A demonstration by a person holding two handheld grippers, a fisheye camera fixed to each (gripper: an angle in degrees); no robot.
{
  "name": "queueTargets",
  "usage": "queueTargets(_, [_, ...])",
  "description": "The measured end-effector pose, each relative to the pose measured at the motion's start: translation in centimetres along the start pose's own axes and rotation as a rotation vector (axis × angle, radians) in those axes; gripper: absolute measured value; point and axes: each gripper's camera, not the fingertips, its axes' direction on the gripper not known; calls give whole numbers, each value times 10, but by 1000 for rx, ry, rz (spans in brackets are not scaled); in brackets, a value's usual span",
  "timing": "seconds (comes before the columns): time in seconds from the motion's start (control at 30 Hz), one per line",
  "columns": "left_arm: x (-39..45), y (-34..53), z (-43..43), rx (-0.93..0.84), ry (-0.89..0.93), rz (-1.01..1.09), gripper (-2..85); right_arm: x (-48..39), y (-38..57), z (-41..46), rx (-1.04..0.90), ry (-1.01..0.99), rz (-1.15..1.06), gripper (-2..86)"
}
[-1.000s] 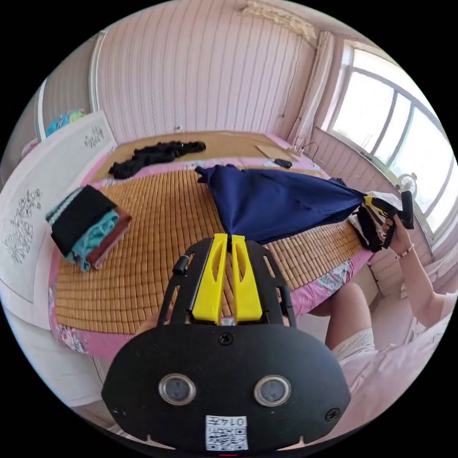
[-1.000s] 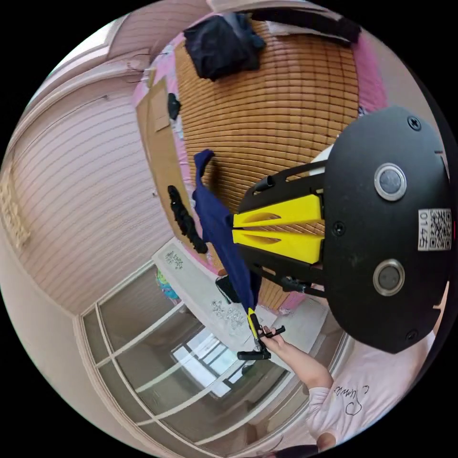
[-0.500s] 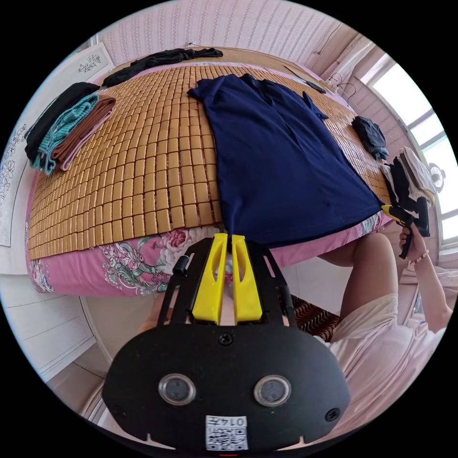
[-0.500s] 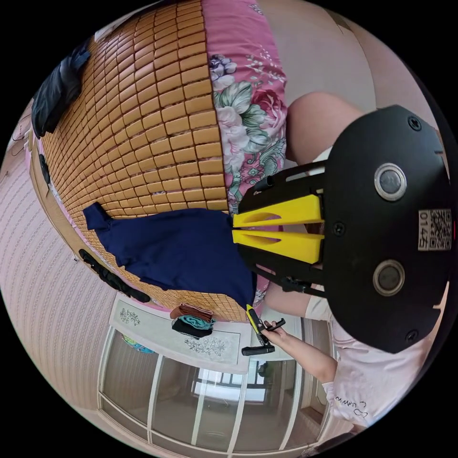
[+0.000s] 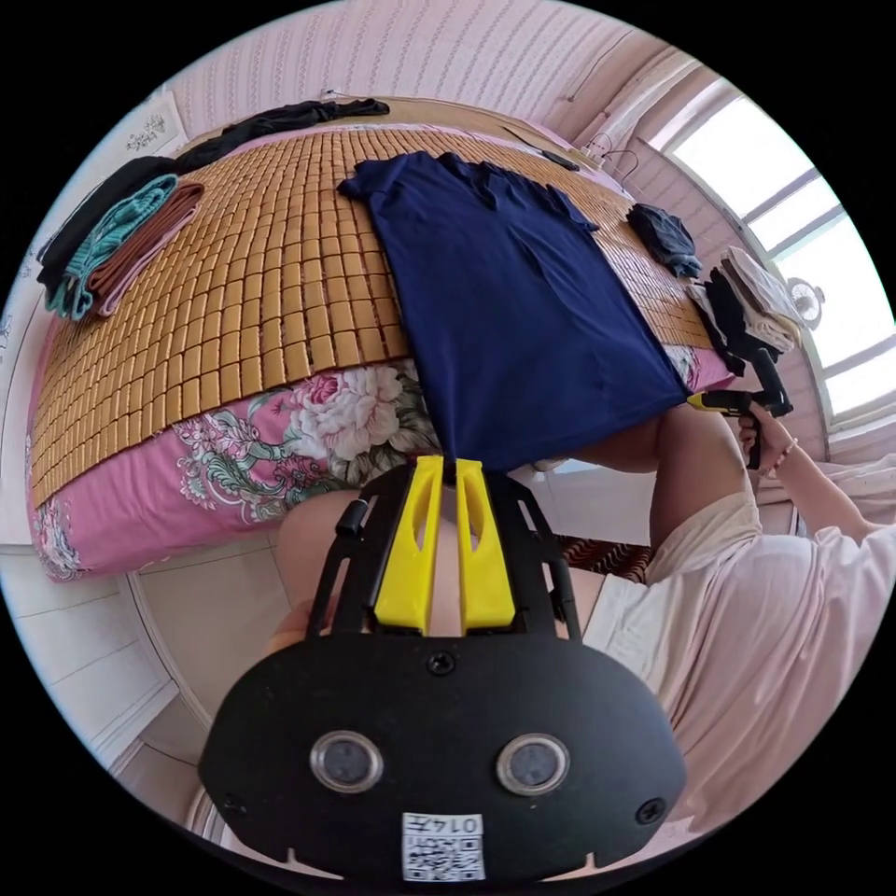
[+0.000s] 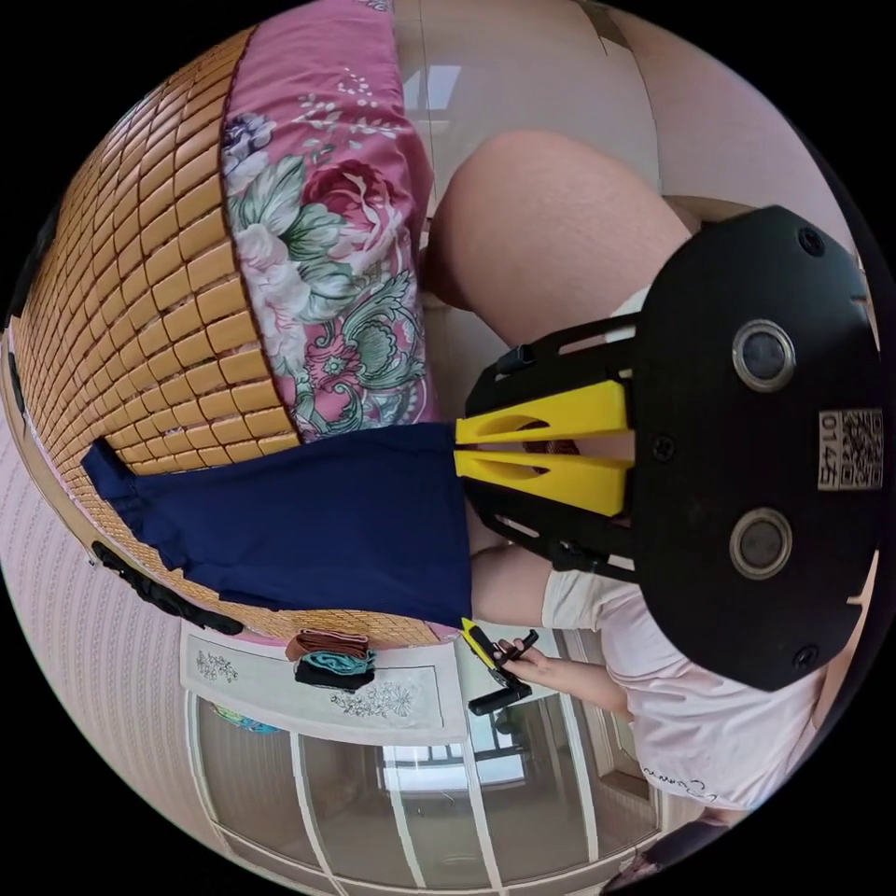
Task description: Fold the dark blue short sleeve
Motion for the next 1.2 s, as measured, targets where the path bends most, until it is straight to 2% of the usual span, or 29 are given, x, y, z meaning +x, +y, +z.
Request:
queueTargets(0.2, [4, 15, 15, 36, -101, 28, -2, -1, -17, -19, -7, 60, -9, -6])
queueTargets(0.4, [6, 2, 21, 158, -9, 71, -9, -22, -55, -53, 88, 143, -115, 7])
queueTargets(0.57, [25, -92, 64, 137, -48, 251, -8, -47, -154, -71, 236, 243, -243, 83])
queueTargets(0.67, [33, -169, 104, 106, 2, 313, -8, -47, -218, -76, 331, 258, -221, 105])
queueTargets(0.77, [55, -248, 142, 121, 19, 403, -8, -37, -256, -71, 346, 237, -177, 120])
queueTargets(0.97, [148, -396, 191, 204, 70, 555, -9, -25, -247, -78, 372, 103, -50, 94])
queueTargets(1.2, [244, -484, 251, 140, 141, 705, 2, -21, -241, -116, 397, 77, 16, 81])
